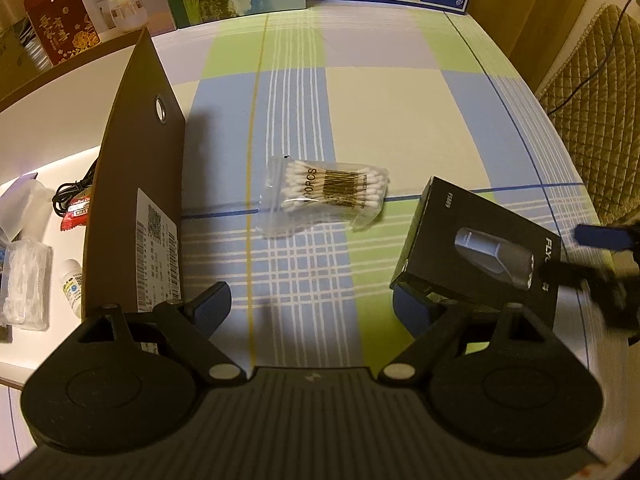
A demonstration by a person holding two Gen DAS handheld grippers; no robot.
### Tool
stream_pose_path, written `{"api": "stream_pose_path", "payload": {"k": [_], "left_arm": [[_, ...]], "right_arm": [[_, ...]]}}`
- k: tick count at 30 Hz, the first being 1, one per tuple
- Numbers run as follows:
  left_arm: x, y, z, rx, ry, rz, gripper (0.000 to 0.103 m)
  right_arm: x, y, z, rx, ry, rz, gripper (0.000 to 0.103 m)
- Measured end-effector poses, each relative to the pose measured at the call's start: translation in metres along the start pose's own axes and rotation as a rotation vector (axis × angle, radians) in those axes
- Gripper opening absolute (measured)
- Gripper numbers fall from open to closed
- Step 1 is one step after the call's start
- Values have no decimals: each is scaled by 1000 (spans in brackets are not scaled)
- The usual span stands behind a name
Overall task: Organize objects
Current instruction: 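Grasp the cotton swab bag with the left gripper while the right grasps the black FLYCO box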
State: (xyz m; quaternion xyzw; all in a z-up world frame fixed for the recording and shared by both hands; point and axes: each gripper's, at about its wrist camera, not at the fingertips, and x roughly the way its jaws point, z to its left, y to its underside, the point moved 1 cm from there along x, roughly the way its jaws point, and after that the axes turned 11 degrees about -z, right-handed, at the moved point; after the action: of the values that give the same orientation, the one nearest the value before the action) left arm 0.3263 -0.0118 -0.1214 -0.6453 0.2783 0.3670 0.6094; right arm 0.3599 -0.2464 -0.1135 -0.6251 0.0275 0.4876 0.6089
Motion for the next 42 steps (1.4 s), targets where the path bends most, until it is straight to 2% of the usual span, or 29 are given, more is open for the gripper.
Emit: {"api": "stream_pose_path", "payload": {"k": [5, 10, 11, 13, 17, 26, 28, 31, 36, 37, 38, 42], "left_arm": [[-1, 2, -1, 2, -2, -3, 86], [0, 5, -1, -4, -3, 0, 86], [0, 5, -1, -5, -3, 1, 86], [-1, 6, 0, -8, -3, 2, 86], [0, 6, 0, -12, -1, 6, 86], [5, 5, -5, -7, 17, 4, 86], [7, 5, -7, -3, 23, 4, 86], [8, 2, -10, 4, 32, -1, 86], [12, -6, -11, 1, 41, -16, 86], [14, -8, -11, 2, 42, -19, 86], [15, -10, -11, 3, 42, -19, 86], [25, -18, -12, 10, 42, -24, 90]], "right_arm": [[6, 4, 27, -221, -34, 6, 101], [35, 15, 33, -324, -57, 58, 101], [37, 17, 34, -330, -53, 66, 93], [36, 20, 35, -348, -42, 52, 88], [31, 23, 33, -309, 18, 46, 85], [10, 27, 14, -8, 366, 34, 86], [13, 22, 13, 7, 375, 45, 88], [16, 15, 12, -6, 330, 30, 93], [34, 5, 7, -30, 275, 37, 93], [37, 5, 6, -35, 265, 39, 90], [40, 3, 6, -42, 259, 39, 81], [47, -2, 5, -44, 246, 29, 77]]}}
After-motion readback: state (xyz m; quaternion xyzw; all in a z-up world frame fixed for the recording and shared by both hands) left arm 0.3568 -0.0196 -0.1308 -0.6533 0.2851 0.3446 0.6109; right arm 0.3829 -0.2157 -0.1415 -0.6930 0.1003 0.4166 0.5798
